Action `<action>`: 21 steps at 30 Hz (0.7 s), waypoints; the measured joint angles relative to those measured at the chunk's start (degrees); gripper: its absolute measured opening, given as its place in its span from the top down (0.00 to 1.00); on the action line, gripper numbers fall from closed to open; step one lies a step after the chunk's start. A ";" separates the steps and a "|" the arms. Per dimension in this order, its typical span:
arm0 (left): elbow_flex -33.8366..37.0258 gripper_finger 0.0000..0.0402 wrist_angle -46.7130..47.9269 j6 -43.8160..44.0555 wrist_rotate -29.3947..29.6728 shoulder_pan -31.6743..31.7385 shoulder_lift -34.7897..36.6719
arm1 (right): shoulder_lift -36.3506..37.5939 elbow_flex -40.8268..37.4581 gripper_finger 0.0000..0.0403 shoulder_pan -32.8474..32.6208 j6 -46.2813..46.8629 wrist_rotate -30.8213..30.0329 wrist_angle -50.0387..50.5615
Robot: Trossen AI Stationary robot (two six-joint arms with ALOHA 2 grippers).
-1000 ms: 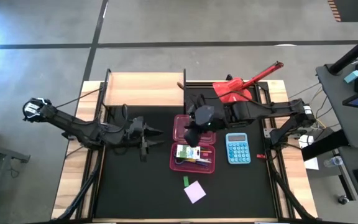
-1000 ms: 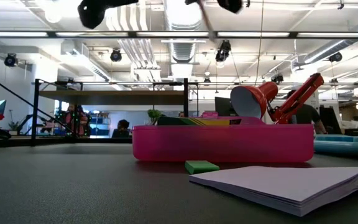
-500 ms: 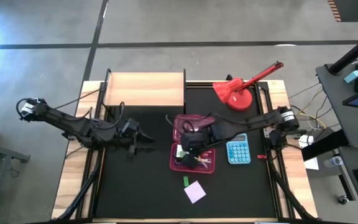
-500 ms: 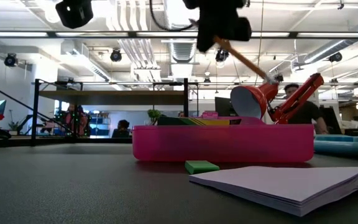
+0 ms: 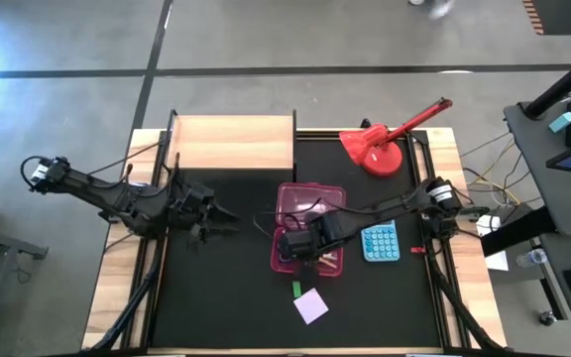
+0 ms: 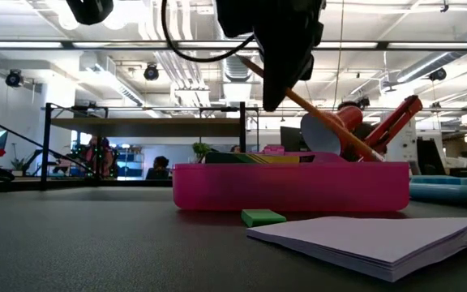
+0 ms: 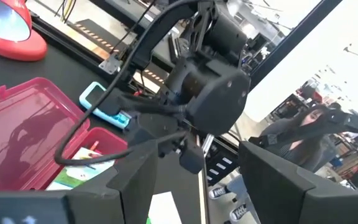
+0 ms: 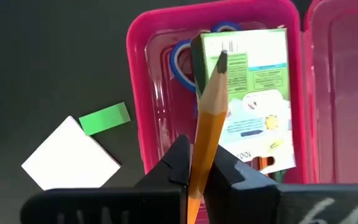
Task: Pack school essentials
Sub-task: Put the orange pencil into the pink supply box
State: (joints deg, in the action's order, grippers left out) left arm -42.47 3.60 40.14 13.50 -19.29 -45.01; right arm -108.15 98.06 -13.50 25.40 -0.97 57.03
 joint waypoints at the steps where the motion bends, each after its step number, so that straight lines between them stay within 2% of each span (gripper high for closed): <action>1: 0.19 0.48 0.00 0.00 0.00 0.00 0.20 | -0.36 0.00 0.97 -0.02 -0.02 -0.02 -0.13; 21: 1.74 0.48 2.11 -0.07 -0.02 0.07 0.07 | -5.23 -0.04 0.97 -1.01 -6.08 -0.50 -2.69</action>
State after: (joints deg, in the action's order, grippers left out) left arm -40.73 5.70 40.07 13.47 -19.22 -44.95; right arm -113.38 98.02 -14.50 19.33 -1.48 54.34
